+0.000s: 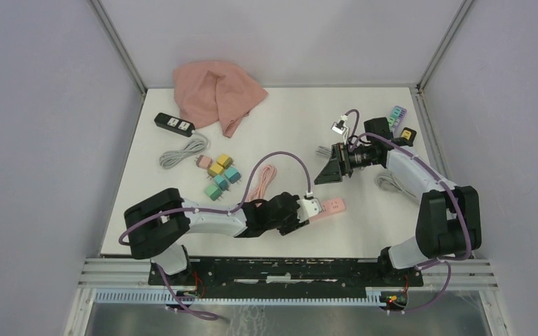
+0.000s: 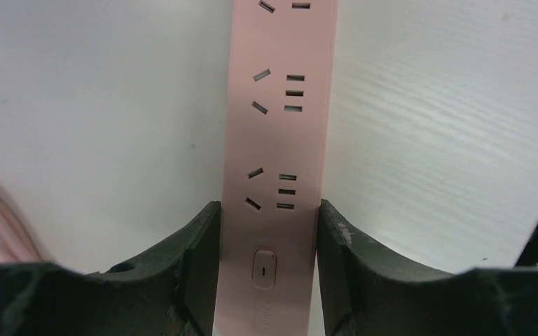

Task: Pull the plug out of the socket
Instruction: Move the socket to the center of the board.

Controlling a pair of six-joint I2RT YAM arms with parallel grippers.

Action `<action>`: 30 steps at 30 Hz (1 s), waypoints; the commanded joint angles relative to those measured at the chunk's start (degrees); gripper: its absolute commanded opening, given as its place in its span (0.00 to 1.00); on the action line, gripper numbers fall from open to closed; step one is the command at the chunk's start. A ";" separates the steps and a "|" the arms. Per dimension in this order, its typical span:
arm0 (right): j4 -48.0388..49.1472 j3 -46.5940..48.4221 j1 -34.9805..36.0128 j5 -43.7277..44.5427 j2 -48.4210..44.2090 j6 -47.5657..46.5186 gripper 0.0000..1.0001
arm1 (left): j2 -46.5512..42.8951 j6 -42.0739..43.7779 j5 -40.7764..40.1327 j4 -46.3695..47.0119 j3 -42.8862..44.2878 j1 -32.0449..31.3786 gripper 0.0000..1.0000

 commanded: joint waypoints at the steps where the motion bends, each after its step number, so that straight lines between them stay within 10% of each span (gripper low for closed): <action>1: 0.29 2.73 -0.58 -2.15 -2.39 -1.15 1.00 | -6.84 -4.37 -6.98 6.40 -4.01 4.35 0.03; 11: 0.35 2.64 -0.73 -2.03 -2.39 -1.20 1.00 | -11.43 -18.59 -5.54 14.68 -8.26 21.59 0.03; 30: 0.29 2.78 -1.26 -2.02 -2.44 -1.22 1.00 | 14.76 -34.06 -16.51 1.91 19.55 34.74 0.04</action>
